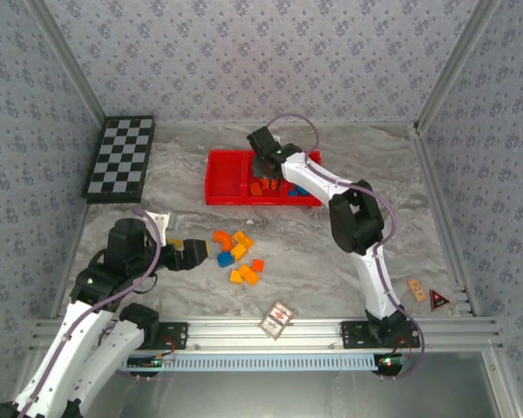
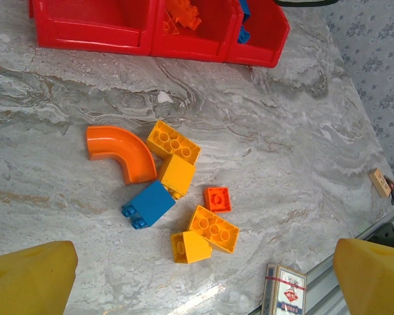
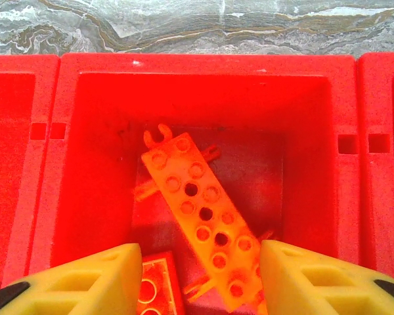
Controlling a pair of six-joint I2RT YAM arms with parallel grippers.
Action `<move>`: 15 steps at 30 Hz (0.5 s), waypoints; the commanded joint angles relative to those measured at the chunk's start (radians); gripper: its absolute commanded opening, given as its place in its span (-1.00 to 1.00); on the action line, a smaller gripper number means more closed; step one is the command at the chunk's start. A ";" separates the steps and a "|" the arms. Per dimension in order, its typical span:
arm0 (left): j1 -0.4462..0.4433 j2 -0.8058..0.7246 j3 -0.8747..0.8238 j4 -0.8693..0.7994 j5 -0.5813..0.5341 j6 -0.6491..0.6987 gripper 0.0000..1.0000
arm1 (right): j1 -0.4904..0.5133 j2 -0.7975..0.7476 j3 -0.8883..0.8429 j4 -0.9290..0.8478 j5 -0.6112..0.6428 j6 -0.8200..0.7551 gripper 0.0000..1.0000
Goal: Sort the legos into containers by color
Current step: Place the lego in the container.
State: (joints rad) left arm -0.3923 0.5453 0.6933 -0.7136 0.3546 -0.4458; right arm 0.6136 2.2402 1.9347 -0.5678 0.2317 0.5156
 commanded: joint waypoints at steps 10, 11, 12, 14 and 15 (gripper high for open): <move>0.006 0.004 0.002 0.001 0.009 -0.005 1.00 | 0.024 -0.135 -0.065 -0.029 0.024 -0.025 0.09; 0.006 0.004 0.002 0.001 0.008 -0.005 1.00 | 0.027 -0.152 -0.080 -0.027 0.026 -0.025 0.11; 0.006 0.004 0.002 0.000 0.007 -0.005 1.00 | 0.031 -0.170 -0.097 -0.029 0.027 -0.025 0.13; 0.006 0.005 0.001 0.000 0.006 -0.005 1.00 | 0.039 -0.207 -0.135 -0.026 0.029 -0.021 0.16; 0.006 0.006 0.002 0.000 0.006 -0.005 1.00 | 0.044 -0.226 -0.159 -0.024 0.028 -0.017 0.19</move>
State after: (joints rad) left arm -0.3923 0.5461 0.6933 -0.7136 0.3542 -0.4458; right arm 0.6434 2.0949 1.8206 -0.5713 0.2333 0.5041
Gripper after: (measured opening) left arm 0.997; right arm 0.584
